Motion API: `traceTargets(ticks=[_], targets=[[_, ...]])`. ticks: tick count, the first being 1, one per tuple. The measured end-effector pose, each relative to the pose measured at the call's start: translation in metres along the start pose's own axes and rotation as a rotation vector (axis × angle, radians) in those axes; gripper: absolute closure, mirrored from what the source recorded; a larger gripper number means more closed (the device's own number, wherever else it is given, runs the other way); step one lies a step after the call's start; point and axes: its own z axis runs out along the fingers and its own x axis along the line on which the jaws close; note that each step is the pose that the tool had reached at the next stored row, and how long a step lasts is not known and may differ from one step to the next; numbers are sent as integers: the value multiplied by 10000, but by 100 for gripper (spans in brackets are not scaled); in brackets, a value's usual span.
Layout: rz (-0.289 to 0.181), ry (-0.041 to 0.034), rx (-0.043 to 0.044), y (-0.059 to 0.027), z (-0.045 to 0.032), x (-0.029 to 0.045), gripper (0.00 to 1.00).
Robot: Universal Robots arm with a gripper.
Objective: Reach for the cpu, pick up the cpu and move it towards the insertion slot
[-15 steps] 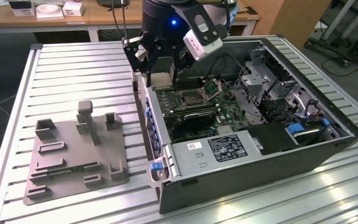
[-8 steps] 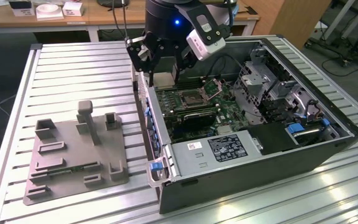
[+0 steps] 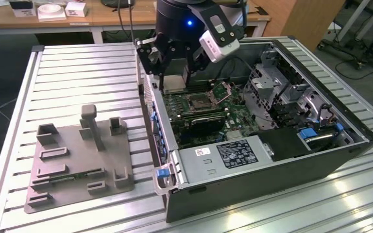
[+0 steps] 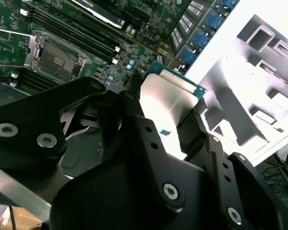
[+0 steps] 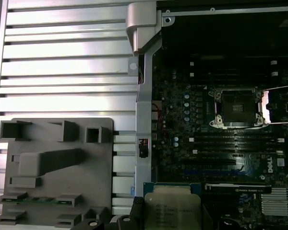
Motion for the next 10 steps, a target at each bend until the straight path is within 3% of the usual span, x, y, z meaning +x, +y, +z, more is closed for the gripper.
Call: traceTargets(ticks=[10], targets=[[1, 0, 0, 1, 0, -78, 46]])
